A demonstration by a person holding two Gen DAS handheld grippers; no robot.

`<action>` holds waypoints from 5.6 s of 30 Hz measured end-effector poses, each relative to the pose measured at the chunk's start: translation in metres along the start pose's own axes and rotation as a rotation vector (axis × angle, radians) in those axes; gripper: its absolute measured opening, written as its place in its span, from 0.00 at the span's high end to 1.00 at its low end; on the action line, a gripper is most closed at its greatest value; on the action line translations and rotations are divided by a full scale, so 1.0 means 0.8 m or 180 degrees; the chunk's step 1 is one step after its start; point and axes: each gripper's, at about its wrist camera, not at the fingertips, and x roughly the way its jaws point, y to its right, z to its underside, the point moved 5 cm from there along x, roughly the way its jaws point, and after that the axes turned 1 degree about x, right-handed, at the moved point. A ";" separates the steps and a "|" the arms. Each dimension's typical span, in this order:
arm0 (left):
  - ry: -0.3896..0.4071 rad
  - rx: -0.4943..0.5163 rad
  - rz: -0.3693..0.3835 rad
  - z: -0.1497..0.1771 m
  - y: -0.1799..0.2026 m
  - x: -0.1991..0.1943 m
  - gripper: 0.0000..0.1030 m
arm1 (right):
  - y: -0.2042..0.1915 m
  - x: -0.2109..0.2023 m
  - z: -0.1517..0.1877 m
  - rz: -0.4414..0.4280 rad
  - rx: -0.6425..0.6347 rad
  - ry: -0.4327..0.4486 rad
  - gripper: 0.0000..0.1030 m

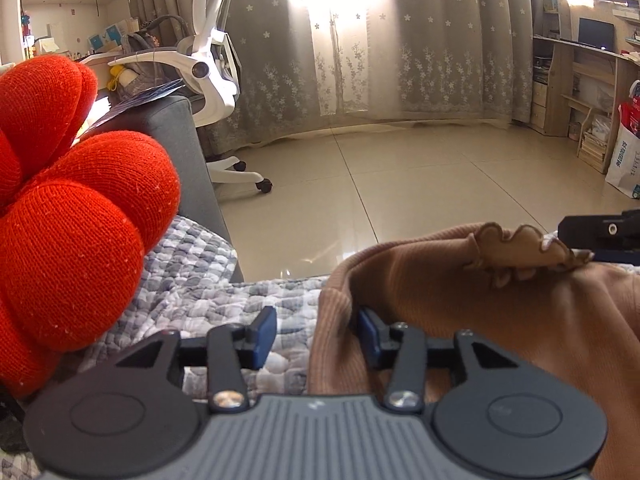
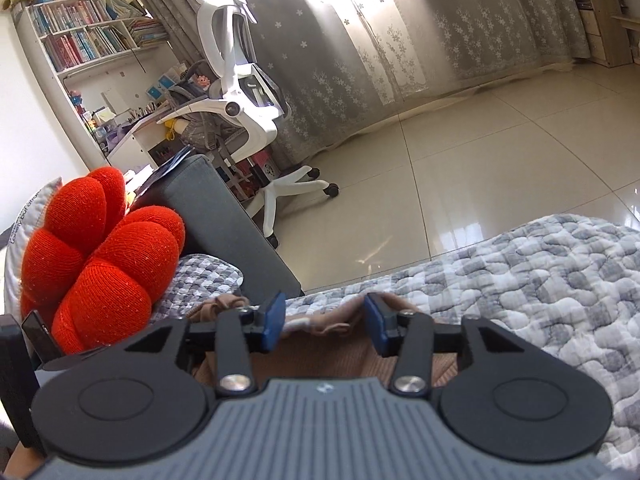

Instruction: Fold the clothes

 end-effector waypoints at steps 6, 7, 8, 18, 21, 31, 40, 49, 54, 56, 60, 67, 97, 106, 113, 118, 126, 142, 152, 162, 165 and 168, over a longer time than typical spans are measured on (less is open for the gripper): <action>-0.0158 -0.0166 0.0240 0.015 -0.001 -0.043 0.41 | -0.011 -0.040 0.001 0.0032 -0.0114 0.0060 0.50; -0.0175 -0.0170 0.0254 0.019 -0.001 -0.051 0.41 | -0.013 -0.047 0.003 0.0047 -0.0135 0.0056 0.50; -0.0198 -0.0178 0.0266 0.024 -0.001 -0.058 0.40 | -0.014 -0.052 0.006 0.0063 -0.0155 0.0049 0.50; -0.0362 -0.0348 0.0522 0.080 0.010 -0.141 0.41 | -0.028 -0.105 0.056 0.0120 -0.0237 -0.0117 0.50; -0.0434 -0.0377 0.0590 0.103 0.018 -0.163 0.41 | -0.034 -0.123 0.071 0.0104 -0.0250 -0.0146 0.50; -0.0525 -0.0381 0.0680 0.165 0.039 -0.219 0.43 | -0.044 -0.174 0.122 0.0084 -0.0302 -0.0237 0.50; -0.0451 -0.0287 0.0690 0.191 0.054 -0.255 0.44 | -0.039 -0.198 0.165 0.0116 -0.0263 -0.0330 0.50; -0.0360 -0.0100 0.0583 0.212 0.067 -0.283 0.44 | -0.045 -0.226 0.198 0.0087 -0.0289 -0.0391 0.50; -0.0308 -0.0096 0.0610 0.221 0.067 -0.297 0.44 | -0.048 -0.234 0.210 0.0087 -0.0331 -0.0498 0.50; -0.0283 -0.0105 0.0648 0.223 0.069 -0.301 0.44 | -0.049 -0.237 0.216 0.0084 -0.0360 -0.0524 0.50; -0.0244 -0.0159 0.0850 0.228 0.076 -0.307 0.53 | -0.052 -0.240 0.225 0.0033 -0.0362 -0.0567 0.50; -0.0119 -0.0234 0.0973 0.236 0.071 -0.307 0.97 | -0.051 -0.245 0.234 -0.0020 -0.0325 -0.0579 0.50; 0.0128 -0.0841 -0.0505 0.244 -0.222 -0.276 0.97 | 0.015 -0.276 0.185 0.0554 -0.0540 -0.0294 0.50; 0.0140 -0.0991 -0.0355 0.239 -0.213 -0.290 0.59 | 0.032 -0.288 0.171 0.0586 -0.0465 -0.0245 0.50; 0.0040 -0.0952 0.0109 0.251 -0.176 -0.315 0.59 | 0.027 -0.298 0.179 0.0415 -0.0368 -0.0348 0.50; -0.0195 -0.1124 0.0556 0.272 -0.150 -0.319 0.59 | 0.015 -0.307 0.185 0.0204 -0.0267 -0.0428 0.50; -0.0452 -0.1525 0.1046 0.296 -0.130 -0.308 0.61 | 0.001 -0.314 0.199 -0.0115 -0.0055 -0.0600 0.50; -0.0240 -0.1320 0.1099 0.273 -0.090 -0.279 0.61 | -0.007 -0.315 0.246 -0.0453 0.0171 -0.1062 0.50; -0.0089 -0.1874 0.1787 0.275 -0.068 -0.265 0.80 | -0.006 -0.300 0.261 -0.0550 0.0241 -0.1012 0.80; 0.0219 -0.1747 0.1820 0.265 -0.073 -0.319 1.00 | 0.018 -0.323 0.226 -0.0319 0.0304 -0.0619 0.92; 0.0209 -0.1627 0.1732 0.263 -0.080 -0.334 1.00 | 0.027 -0.330 0.209 -0.0194 0.0270 -0.0476 0.92; 0.0163 -0.1517 0.1571 0.266 -0.091 -0.335 0.98 | 0.034 -0.329 0.201 -0.0109 0.0260 -0.0448 0.92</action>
